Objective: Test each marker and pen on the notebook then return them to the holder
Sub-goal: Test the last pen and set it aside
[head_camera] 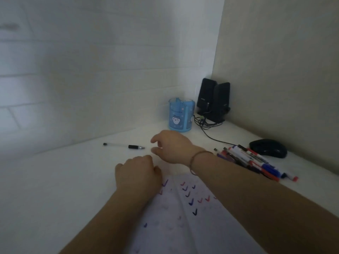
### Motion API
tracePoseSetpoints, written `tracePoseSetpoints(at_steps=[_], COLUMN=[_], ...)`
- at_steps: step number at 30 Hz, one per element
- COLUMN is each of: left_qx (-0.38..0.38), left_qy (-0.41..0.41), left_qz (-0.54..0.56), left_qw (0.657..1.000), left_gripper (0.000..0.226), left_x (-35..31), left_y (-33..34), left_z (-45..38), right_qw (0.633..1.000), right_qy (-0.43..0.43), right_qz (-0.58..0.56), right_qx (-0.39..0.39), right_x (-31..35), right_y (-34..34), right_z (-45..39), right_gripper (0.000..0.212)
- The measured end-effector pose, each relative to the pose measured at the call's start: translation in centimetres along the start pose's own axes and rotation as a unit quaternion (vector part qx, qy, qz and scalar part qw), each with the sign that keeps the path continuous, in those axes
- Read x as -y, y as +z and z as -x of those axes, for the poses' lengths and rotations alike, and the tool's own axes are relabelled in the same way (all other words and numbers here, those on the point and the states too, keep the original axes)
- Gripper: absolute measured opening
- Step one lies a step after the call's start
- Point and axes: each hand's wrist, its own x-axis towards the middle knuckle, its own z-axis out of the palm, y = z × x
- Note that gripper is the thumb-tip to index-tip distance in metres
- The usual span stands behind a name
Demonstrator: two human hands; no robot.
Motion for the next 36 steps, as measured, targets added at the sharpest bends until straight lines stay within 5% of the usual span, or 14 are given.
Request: tracePoseSetpoints(at_steps=[5, 9, 12, 15, 22, 26, 29, 36], left_qx=[-0.017, -0.013, -0.004, 0.017, 0.040, 0.048, 0.044, 0.017], left_qy=[0.049, 0.077, 0.154, 0.243, 0.251, 0.250, 0.258, 0.287], left_qz=[0.013, 0.009, -0.004, 0.009, 0.050, 0.040, 0.028, -0.003], left_qw=[0.999, 0.997, 0.988, 0.970, 0.966, 0.966, 0.965, 0.958], left_gripper=[0.025, 0.024, 0.038, 0.046, 0.058, 0.068, 0.075, 0.071], left_x=[-0.7, -0.8, -0.8, -1.1, -1.7, -2.1, -2.1, -2.1], left_y=[0.4, 0.2, 0.6, 1.0, 1.0, 1.4, 1.7, 1.7], left_z=[0.5, 0.5, 0.6, 1.1, 1.7, 2.0, 2.1, 2.2], right_qw=[0.999, 0.999, 0.987, 0.937, 0.899, 0.920, 0.947, 0.945], right_qy=[-0.027, -0.029, 0.011, 0.076, 0.094, 0.096, 0.038, -0.029], right_qz=[-0.013, -0.009, -0.120, -0.293, -0.428, -0.376, -0.310, -0.319], right_qx=[0.045, -0.023, -0.110, -0.175, -0.024, -0.062, -0.080, -0.074], right_x=[1.5, 1.3, 0.3, -0.8, -2.8, -4.2, -4.6, -4.4], right_y=[2.8, 3.2, 1.6, -1.1, -3.6, -2.1, -0.9, -0.1], right_z=[-5.7, -6.4, -4.8, 0.0, 16.5, 18.6, 18.5, 18.6], right_gripper=[0.044, 0.021, 0.008, 0.009, 0.017, 0.027, 0.014, 0.014])
